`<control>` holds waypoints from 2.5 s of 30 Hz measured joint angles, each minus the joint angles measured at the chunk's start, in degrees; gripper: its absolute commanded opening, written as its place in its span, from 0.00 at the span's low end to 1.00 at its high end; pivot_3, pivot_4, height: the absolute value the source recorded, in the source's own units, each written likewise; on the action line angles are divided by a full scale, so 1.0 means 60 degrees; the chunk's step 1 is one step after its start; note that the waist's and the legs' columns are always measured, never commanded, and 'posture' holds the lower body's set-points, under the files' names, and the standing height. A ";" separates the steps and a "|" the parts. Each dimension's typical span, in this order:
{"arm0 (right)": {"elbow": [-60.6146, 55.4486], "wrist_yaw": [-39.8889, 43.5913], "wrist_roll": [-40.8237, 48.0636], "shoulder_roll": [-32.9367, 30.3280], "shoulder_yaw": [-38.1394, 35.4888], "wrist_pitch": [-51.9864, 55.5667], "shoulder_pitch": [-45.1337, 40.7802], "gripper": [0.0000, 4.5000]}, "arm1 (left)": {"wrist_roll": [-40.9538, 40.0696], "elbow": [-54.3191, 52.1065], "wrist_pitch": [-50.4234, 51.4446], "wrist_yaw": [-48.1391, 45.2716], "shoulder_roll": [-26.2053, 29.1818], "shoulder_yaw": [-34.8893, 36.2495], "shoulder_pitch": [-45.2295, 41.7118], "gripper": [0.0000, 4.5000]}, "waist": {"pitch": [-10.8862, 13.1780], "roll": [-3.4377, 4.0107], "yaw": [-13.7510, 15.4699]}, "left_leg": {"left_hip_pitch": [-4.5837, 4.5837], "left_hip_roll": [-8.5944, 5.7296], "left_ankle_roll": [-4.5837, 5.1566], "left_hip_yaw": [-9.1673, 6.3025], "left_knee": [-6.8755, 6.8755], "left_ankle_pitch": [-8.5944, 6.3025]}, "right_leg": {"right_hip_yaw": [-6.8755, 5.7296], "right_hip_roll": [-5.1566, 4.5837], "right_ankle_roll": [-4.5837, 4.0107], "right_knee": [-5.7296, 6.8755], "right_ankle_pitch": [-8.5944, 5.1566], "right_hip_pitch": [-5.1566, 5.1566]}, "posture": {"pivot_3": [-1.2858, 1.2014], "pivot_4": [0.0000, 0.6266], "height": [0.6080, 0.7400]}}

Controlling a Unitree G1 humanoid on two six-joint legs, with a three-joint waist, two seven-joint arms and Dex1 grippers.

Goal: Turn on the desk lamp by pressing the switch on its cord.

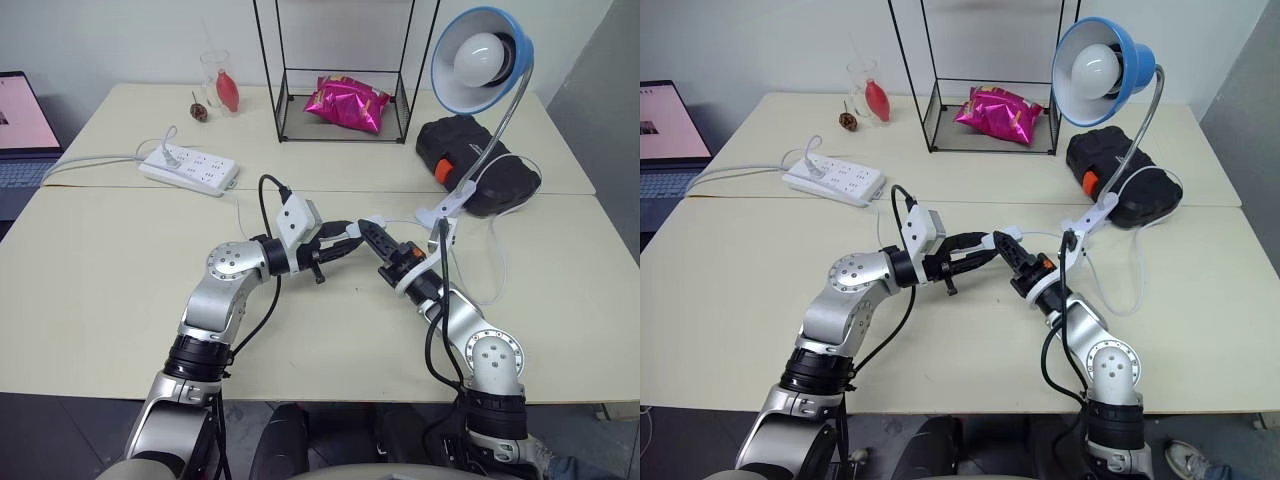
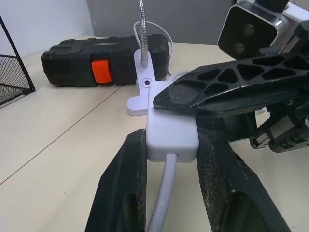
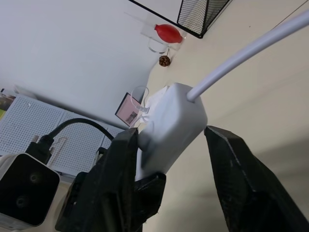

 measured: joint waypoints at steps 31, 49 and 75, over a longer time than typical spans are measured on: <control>0.0082 0.0161 0.0266 -0.0011 -0.0011 0.0001 -0.0040 0.68 | -0.0015 0.0003 -0.0037 0.0169 -0.0016 -0.0042 -0.0033 0.24 | 0.0001 0.0002 -0.0001 | -0.0007 0.0000 0.0000 -0.0001 -0.0007 0.0000 | -0.0001 0.0000 0.0007 -0.0015 -0.0004 -0.0002 | 0.52 0.24 1.00; -0.4000 0.2993 -0.3232 -0.6845 0.1630 0.0583 0.0982 1.00 | 0.0982 0.1810 -0.0983 0.0173 0.0555 -0.0261 -0.0415 0.24 | 0.0010 0.0014 0.0005 | -0.0028 -0.0001 0.0001 0.0000 -0.0012 -0.0001 | -0.0005 0.0001 0.0040 -0.0076 -0.0021 -0.0003 | 0.52 0.24 1.00; -0.3824 0.4984 -0.5746 -0.8172 0.1856 0.0254 0.0583 1.00 | 0.1640 0.4752 -0.3038 -0.0242 -0.0129 -0.0684 -0.0933 0.98 | 0.0012 0.0001 0.0108 | -0.0038 -0.0008 0.0001 -0.0004 0.0000 -0.0001 | -0.0011 -0.0007 0.0016 -0.0077 -0.0003 0.0001 | 0.52 0.24 1.00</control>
